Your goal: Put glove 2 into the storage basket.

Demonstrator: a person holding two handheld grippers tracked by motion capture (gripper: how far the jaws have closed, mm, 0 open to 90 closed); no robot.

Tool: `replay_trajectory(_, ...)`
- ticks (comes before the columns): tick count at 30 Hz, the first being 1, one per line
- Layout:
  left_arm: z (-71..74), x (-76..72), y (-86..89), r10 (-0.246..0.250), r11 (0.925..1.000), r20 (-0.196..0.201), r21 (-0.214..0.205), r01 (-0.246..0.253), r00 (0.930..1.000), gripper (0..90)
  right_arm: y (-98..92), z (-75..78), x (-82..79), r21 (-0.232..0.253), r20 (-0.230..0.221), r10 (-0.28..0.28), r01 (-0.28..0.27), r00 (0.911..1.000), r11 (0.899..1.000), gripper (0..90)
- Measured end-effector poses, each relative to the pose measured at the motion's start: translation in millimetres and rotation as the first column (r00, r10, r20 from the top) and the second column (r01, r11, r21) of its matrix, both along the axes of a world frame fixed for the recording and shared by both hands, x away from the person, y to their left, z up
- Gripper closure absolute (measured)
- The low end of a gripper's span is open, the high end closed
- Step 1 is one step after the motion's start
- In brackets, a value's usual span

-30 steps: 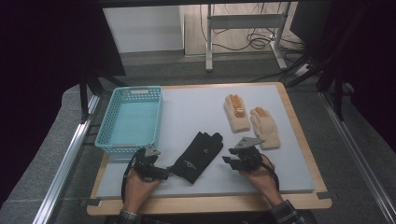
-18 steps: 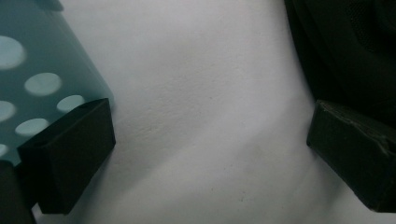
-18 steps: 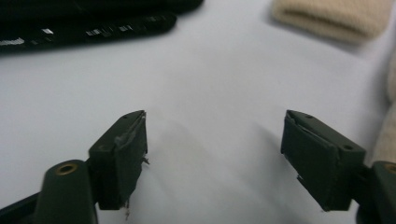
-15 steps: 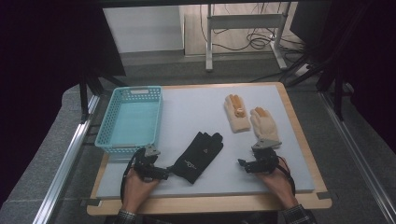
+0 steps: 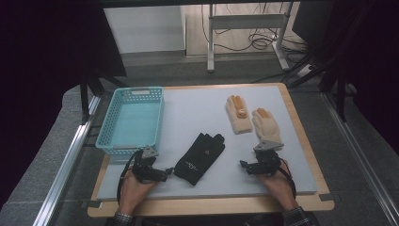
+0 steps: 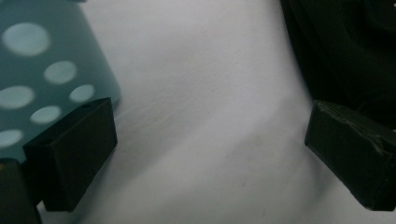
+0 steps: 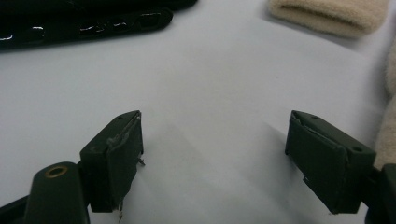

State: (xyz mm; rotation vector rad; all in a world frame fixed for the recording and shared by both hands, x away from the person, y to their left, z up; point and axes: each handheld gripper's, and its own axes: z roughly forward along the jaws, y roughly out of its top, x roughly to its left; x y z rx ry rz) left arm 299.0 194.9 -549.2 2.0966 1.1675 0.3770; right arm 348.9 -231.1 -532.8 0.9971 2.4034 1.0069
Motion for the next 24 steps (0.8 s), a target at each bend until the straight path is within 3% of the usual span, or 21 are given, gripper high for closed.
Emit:
replay_trajectory(6, 7.9, -8.8, 9.3, 0.007, 0.9988, 0.007, -0.049, -0.007, 0.9999, 2.5, 0.0, 0.0, 0.0, 0.000, 0.000, 0.000, 0.000, 1.0000, 1.000, 18.8)
replay_trajectory(9, 17.3, -13.7, 7.7, -0.019, 0.9963, 0.007, -0.084, 0.020, 0.9998, 2.0, 0.0, 0.0, 0.0, 0.000, 0.000, 0.000, 0.000, 1.0000, 1.000, 18.8)
replay_trajectory(12, 23.2, -14.0, 2.6, -0.042, 0.9952, 0.006, -0.088, 0.042, 0.9991, 1.0, 0.0, 0.0, -0.1, 0.000, 0.001, 0.000, 0.000, 1.0000, 1.000, 18.8)
replay_trajectory(17, 40.1, -10.1, -22.6, -0.095, 0.9913, 0.003, -0.091, 0.095, 0.9954, 0.0, -0.1, 0.0, -0.1, 0.000, 0.001, 0.000, 0.000, 1.0000, 1.000, 18.8)
replay_trajectory(19, 47.0, -4.8, -38.2, -0.138, 0.9880, -0.005, -0.070, 0.138, 0.9904, 0.0, -0.1, -0.1, 0.0, 0.000, 0.001, 0.000, 0.000, 1.0000, 1.000, 18.8)
replay_trajectory(24, 51.7, 6.0, -63.1, -0.176, 0.9832, -0.014, -0.050, 0.175, 0.9842, 0.0, -0.2, -0.1, 0.0, 0.000, 0.001, 0.000, 0.000, 1.0000, 1.000, 18.8)
